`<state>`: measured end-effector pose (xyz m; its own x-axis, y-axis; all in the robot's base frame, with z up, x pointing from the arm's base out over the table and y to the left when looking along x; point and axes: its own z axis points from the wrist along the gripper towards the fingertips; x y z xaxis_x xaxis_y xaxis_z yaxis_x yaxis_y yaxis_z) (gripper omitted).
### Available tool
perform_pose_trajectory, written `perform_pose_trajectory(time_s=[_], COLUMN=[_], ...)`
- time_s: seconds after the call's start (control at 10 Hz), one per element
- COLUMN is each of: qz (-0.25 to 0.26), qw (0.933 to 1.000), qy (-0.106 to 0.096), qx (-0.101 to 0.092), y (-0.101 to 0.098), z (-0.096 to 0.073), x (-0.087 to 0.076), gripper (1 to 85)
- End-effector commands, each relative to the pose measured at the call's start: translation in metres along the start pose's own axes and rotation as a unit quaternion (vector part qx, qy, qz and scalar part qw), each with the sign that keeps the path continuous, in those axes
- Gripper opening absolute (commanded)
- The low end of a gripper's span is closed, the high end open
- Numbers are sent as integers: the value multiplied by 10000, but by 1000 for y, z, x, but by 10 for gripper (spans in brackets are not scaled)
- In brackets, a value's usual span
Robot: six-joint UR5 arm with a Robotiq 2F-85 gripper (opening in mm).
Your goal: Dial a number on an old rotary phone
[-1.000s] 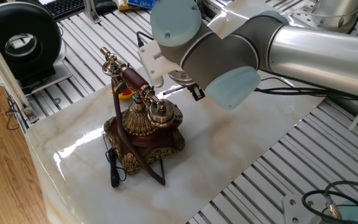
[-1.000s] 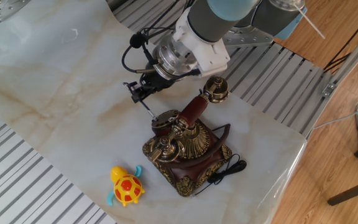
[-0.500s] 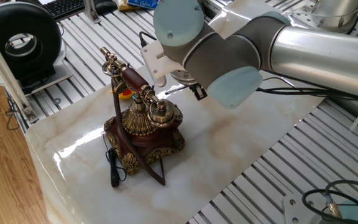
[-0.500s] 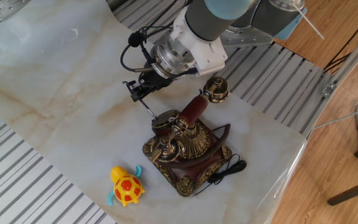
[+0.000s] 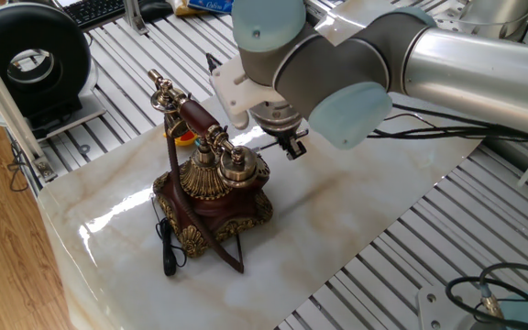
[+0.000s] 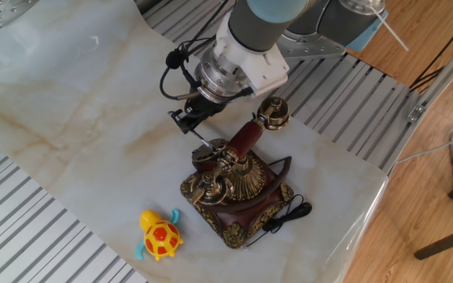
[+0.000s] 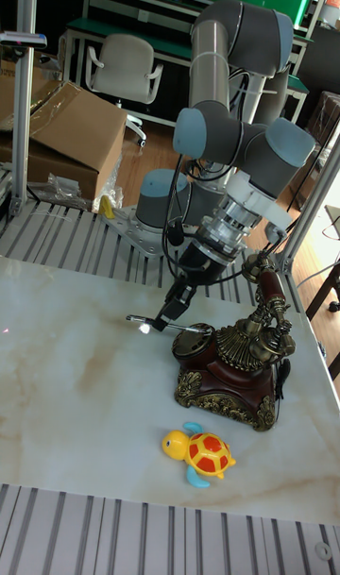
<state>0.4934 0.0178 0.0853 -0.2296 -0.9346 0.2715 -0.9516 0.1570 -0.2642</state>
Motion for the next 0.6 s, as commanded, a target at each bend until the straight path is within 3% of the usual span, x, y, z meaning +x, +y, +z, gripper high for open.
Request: perform_pose_trajectory(time_s=[0.0, 0.5], qz=[-129, -99], qw=[9999, 9999], qy=[-83, -42], qx=[15, 1], y=[-2, -9], z=[4, -3], x=[1, 2], gripper=[13, 13])
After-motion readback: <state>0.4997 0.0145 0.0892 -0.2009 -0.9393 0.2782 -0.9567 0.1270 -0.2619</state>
